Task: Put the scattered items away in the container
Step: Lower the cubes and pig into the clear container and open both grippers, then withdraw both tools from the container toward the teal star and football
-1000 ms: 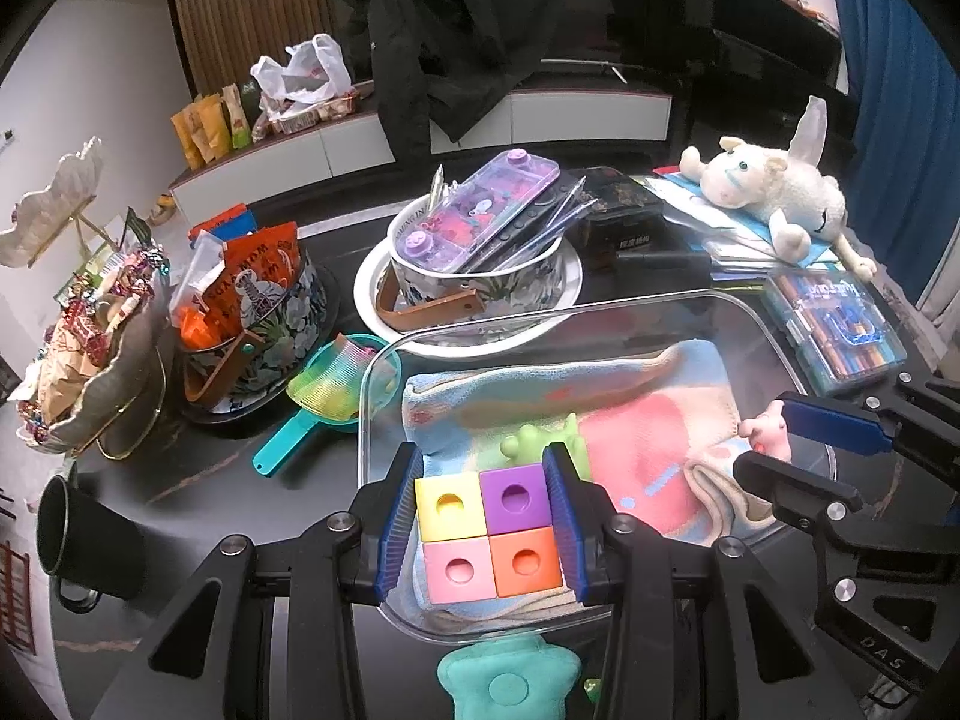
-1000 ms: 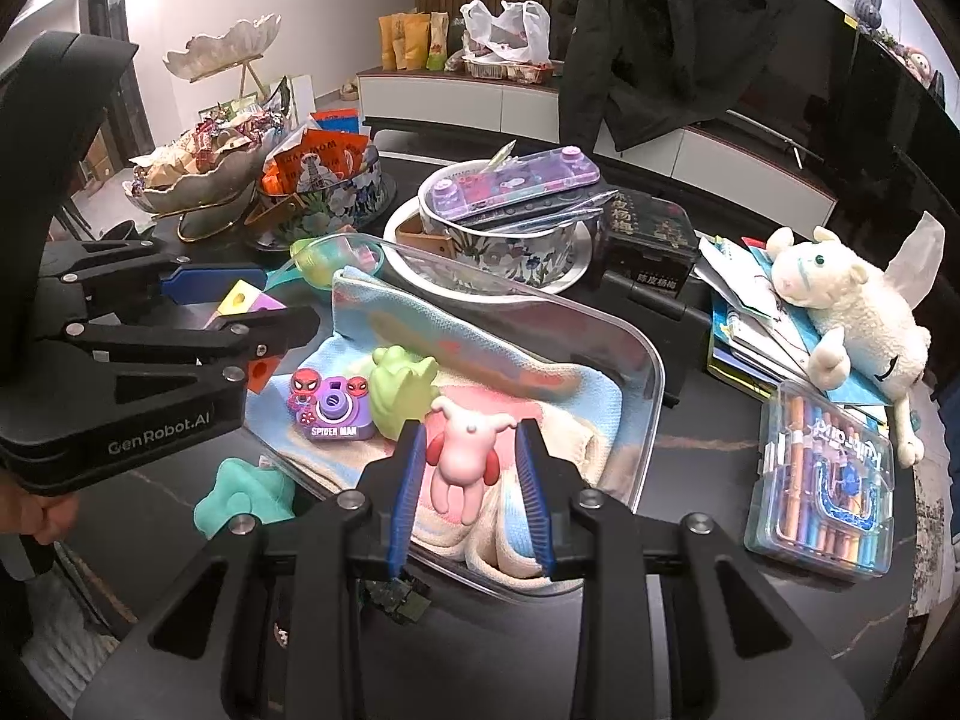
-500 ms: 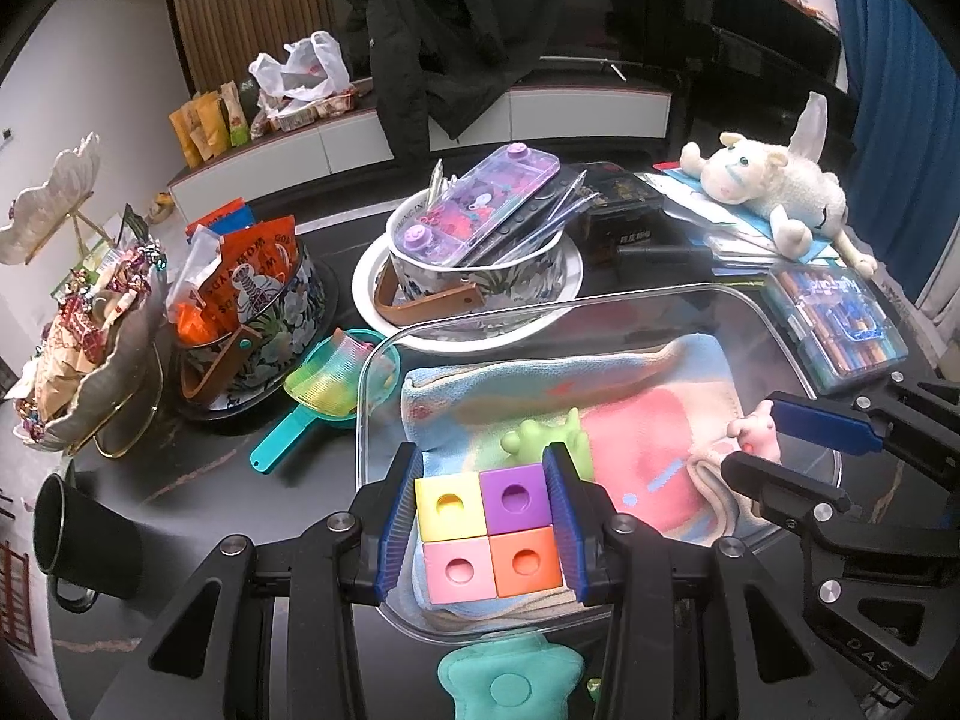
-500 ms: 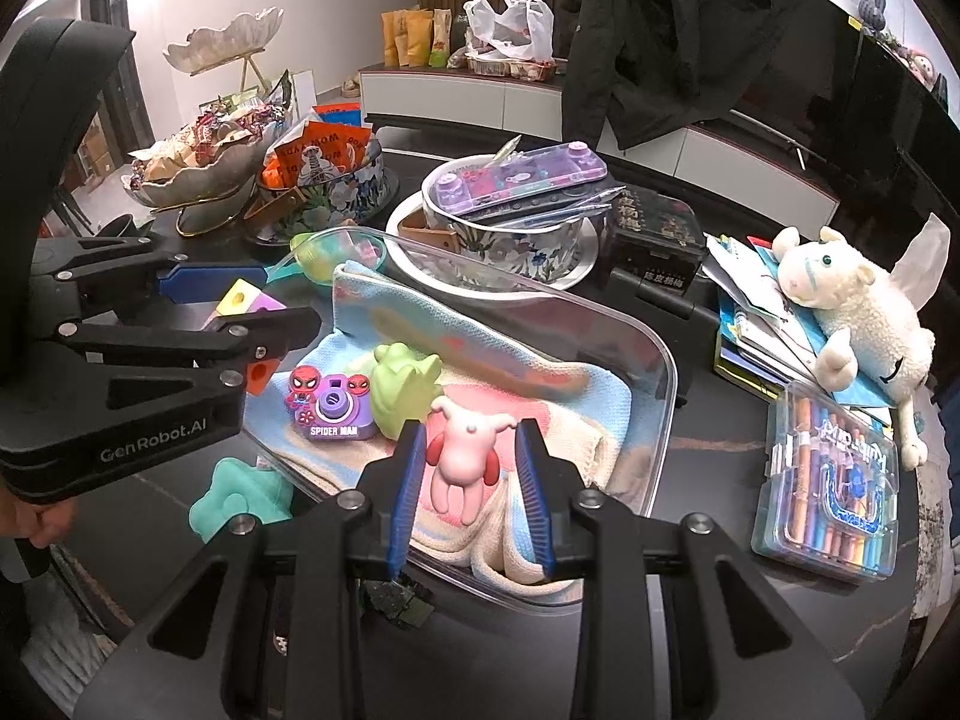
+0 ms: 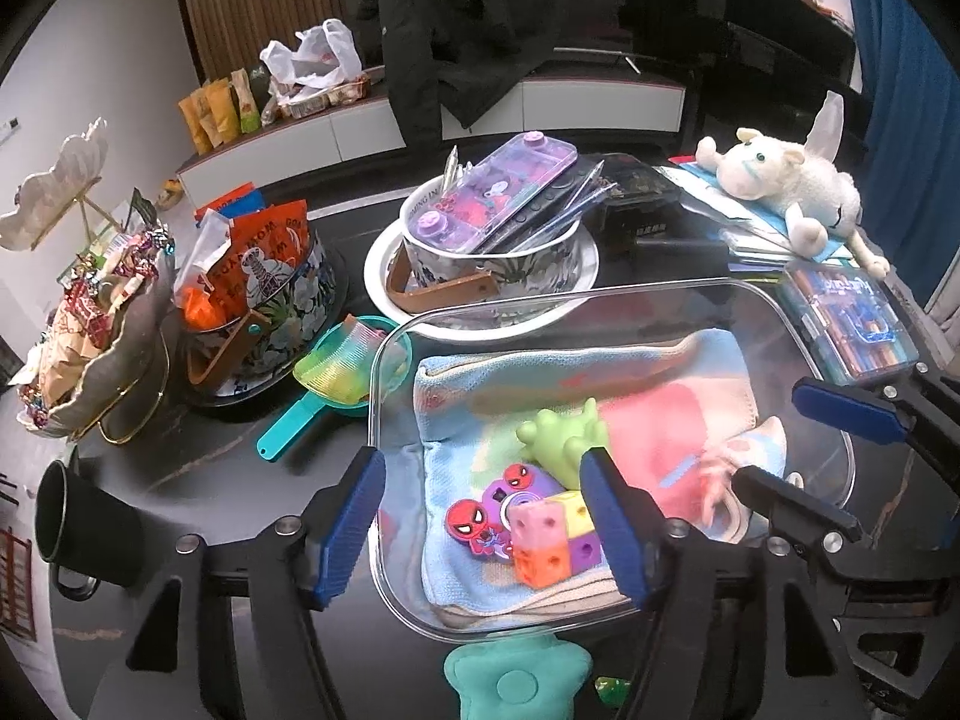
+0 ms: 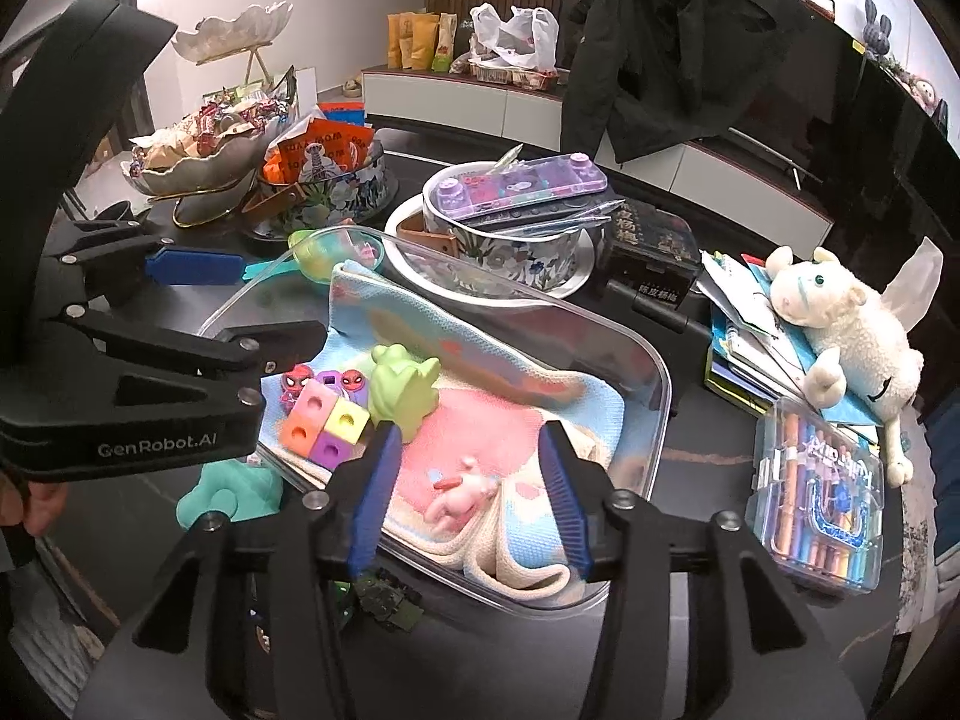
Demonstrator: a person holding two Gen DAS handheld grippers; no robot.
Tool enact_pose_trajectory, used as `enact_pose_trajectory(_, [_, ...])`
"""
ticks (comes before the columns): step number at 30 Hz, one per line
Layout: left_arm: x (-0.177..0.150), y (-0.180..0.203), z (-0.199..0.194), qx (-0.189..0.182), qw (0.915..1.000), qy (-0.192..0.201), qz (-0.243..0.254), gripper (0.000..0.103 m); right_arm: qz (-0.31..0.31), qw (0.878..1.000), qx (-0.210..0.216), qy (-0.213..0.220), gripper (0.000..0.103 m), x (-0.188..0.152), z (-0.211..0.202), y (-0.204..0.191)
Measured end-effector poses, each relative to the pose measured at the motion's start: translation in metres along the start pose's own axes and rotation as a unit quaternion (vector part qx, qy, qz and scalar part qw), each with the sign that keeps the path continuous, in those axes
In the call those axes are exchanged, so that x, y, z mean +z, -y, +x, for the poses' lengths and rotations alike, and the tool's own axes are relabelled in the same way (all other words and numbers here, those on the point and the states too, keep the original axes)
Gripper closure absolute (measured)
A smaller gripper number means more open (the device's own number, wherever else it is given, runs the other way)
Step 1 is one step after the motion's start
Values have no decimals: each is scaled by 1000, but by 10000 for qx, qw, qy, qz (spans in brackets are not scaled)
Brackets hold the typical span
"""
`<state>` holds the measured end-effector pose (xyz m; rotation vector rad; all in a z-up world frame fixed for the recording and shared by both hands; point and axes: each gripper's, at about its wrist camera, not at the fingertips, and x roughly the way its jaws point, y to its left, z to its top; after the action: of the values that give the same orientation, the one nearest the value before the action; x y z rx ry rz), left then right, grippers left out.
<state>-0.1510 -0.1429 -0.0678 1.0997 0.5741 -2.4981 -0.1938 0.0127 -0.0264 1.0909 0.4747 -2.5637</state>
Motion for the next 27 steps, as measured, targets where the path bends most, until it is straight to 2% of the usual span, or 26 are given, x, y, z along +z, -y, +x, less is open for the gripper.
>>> enact_pose_trajectory(4, [-2,1,0,-31,10000,-18,22,35,-35,10000,-4,33,57,0,-1,0])
enact_pose_trajectory(6, [-2,1,0,-32,10000,-11,27,25,-34,10000,-8,50,56,-1,-2,0])
enact_pose_trajectory(27, [-19,6,-17,-14,9998,78,156,25,-89,9996,30,268,43,-15,-22,-3])
